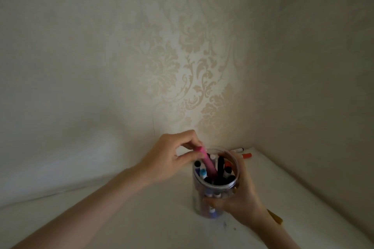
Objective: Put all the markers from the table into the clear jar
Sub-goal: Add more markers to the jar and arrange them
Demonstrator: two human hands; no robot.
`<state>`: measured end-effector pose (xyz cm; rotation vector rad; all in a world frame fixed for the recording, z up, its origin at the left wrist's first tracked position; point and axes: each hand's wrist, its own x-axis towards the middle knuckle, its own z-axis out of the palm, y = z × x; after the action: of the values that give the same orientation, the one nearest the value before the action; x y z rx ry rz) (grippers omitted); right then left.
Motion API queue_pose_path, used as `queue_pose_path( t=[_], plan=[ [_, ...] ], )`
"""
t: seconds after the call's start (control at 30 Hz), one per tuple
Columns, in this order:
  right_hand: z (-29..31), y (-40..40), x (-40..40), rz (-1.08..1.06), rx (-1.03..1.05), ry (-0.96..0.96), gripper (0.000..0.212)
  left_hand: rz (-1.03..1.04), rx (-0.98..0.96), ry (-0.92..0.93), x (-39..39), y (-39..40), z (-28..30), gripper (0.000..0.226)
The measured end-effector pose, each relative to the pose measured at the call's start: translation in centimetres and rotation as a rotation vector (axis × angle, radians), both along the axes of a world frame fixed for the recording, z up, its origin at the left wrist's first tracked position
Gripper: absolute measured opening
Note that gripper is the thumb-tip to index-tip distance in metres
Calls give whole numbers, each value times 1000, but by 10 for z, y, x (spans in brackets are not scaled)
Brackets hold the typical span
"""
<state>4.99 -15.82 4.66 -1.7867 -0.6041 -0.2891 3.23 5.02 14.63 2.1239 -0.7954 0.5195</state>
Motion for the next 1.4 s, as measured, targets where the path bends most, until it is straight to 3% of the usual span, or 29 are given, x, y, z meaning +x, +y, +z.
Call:
queue_pose_path(
  t=[0.1, 0.27, 0.53, 0.73, 0.9, 1.1, 1.2, 1.3, 1.4],
  plan=[
    [5, 3, -5, 22, -49, -24, 103, 61, -108, -107, -10, 8, 13, 10],
    [1, 4, -5, 34, -55, -41, 107, 24, 244, -69, -14, 0, 15, 8],
    [2, 4, -1, 83, -54, -54, 114, 26, 233, 31, 2, -21, -1, 11],
    [0, 4, 5, 63, -31, -35, 116, 278, 373, -121, 5, -12, -10, 20],
    [-2, 1, 6, 57, -46, -66, 114, 272, 414, -155, 1, -4, -11, 26],
    [-1, 3, 3, 63, -60, -63, 106, 364, 248, 135, 7, -18, 3, 21],
    [1, -1, 2, 56, -57, -61, 106, 343, 428, 197, 8, -22, 10, 27],
    [1, -3, -1, 55, -67, -70, 104, 274, 669, 412, 6, -18, 16, 47],
    [0, -3, -2, 60, -68, -68, 104, 276, 775, 485, 2, -11, 15, 44]
  ],
)
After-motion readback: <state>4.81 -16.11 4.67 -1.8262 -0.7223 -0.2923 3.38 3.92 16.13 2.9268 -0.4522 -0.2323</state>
